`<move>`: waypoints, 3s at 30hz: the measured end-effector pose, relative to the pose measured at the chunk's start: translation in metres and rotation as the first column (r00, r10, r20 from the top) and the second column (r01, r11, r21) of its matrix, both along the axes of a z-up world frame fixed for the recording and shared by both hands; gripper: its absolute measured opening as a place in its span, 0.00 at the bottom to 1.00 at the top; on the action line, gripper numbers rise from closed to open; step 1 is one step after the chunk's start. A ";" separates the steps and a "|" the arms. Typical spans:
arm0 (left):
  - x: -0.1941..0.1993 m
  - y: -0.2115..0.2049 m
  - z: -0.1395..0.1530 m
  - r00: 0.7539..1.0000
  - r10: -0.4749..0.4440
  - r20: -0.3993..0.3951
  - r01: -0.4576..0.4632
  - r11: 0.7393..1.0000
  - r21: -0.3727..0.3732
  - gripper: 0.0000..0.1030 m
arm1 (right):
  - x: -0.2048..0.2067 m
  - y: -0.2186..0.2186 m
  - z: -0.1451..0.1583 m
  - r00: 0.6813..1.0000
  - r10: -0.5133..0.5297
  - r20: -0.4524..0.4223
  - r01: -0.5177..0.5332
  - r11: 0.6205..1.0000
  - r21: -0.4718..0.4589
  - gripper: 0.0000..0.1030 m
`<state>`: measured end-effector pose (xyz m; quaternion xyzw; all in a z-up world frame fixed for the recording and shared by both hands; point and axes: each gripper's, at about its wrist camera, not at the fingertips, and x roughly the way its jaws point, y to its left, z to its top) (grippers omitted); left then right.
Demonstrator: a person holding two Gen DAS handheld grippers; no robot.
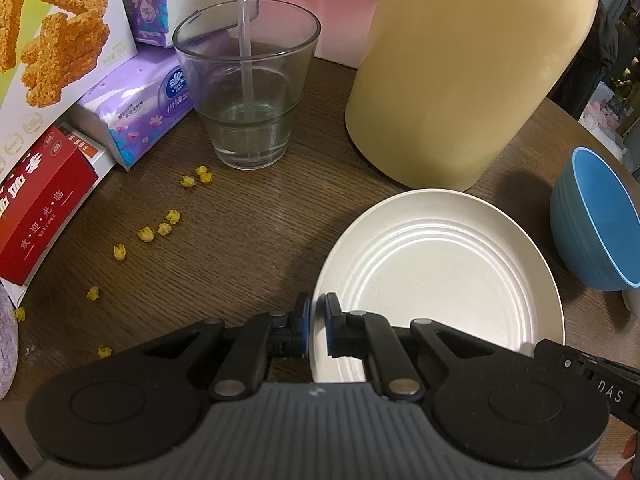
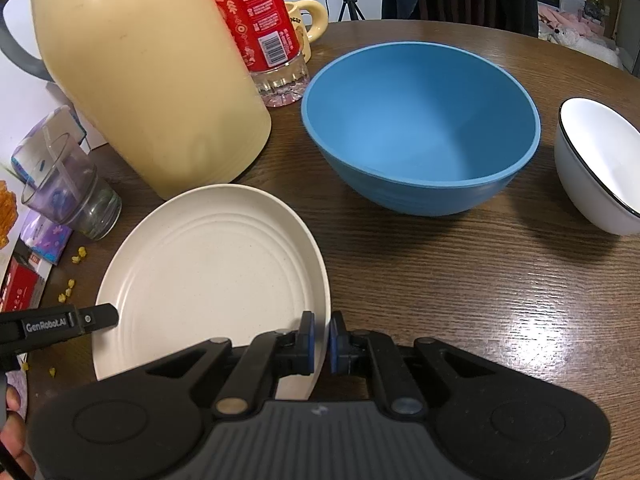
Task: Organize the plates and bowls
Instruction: 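Lift the gripped cream plate and carry it with both tools toward the plate stack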
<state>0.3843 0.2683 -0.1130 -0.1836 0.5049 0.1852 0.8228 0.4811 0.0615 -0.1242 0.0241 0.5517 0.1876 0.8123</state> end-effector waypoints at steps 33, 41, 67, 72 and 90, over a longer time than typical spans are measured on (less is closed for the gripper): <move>-0.021 -0.016 0.026 0.999 -0.019 0.051 0.017 0.999 0.034 0.08 | -0.019 -0.009 0.017 0.999 -0.005 0.042 0.005 1.000 0.014 0.07; -0.029 -0.021 0.036 0.998 -0.023 0.067 0.020 0.999 0.048 0.08 | -0.028 -0.011 0.025 0.998 -0.002 0.055 0.001 1.000 0.021 0.07; -0.072 -0.037 0.064 0.995 -0.042 0.093 0.033 0.995 0.095 0.08 | -0.077 -0.025 0.053 0.996 0.006 0.090 -0.011 0.999 0.052 0.07; -0.081 -0.040 0.067 0.995 -0.045 0.093 0.035 0.994 0.105 0.08 | -0.086 -0.025 0.058 0.994 0.015 0.109 -0.020 0.999 0.051 0.07; -0.114 -0.054 0.080 0.992 -0.046 0.120 0.034 0.994 0.104 0.08 | -0.117 -0.043 0.068 0.992 0.018 0.122 -0.027 0.997 0.075 0.07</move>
